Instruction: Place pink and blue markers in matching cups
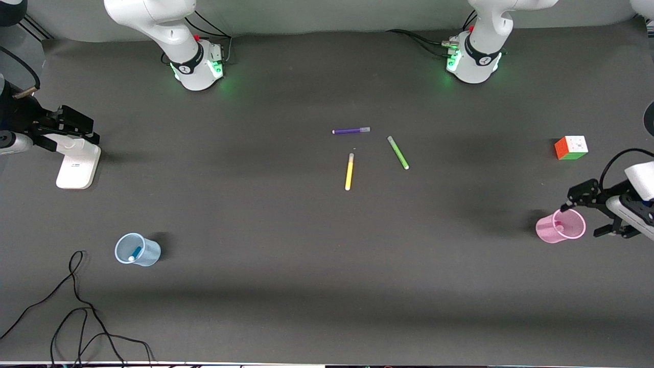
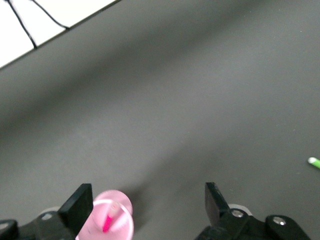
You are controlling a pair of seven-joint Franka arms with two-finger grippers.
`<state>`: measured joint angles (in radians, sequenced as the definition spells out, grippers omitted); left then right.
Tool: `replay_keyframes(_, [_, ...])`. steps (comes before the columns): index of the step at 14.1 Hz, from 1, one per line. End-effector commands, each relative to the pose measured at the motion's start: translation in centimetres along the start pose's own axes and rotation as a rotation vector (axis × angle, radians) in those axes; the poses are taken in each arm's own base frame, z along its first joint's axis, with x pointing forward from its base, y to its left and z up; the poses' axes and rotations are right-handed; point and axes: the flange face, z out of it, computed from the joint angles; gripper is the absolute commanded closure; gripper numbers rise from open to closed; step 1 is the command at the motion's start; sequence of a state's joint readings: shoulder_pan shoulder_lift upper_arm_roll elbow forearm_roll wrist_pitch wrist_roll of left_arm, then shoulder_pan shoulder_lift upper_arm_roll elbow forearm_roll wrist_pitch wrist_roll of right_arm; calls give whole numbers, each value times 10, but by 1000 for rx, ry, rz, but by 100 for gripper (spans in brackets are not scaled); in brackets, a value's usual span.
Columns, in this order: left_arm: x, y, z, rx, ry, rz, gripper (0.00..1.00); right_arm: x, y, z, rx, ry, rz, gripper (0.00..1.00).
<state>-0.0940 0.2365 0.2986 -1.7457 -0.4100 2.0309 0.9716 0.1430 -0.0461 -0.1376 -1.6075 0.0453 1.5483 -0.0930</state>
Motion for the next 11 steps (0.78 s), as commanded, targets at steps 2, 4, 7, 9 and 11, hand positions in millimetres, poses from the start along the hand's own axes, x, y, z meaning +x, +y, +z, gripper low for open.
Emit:
replay_keyframes(2, [31,41,-33,5,-133,-170,0,-6,-5,-2,-12,-25,11,0])
replay_keyframes(4, [47,74,-46,37,-196,-220,0,-8,-9,-4,-46,-34,7,0])
replay_keyframes(7, [71,139,-55,128,-297,-311,0,-5,-4,0,-65,-35,65,0])
replay_keyframes(9, [92,183,-66,149,-342,-399,0,-3,-2,3,-65,-39,86,0])
replay_keyframes(11, [109,222,-75,198,-382,-452,0,-3,-2,2,-65,-34,86,0])
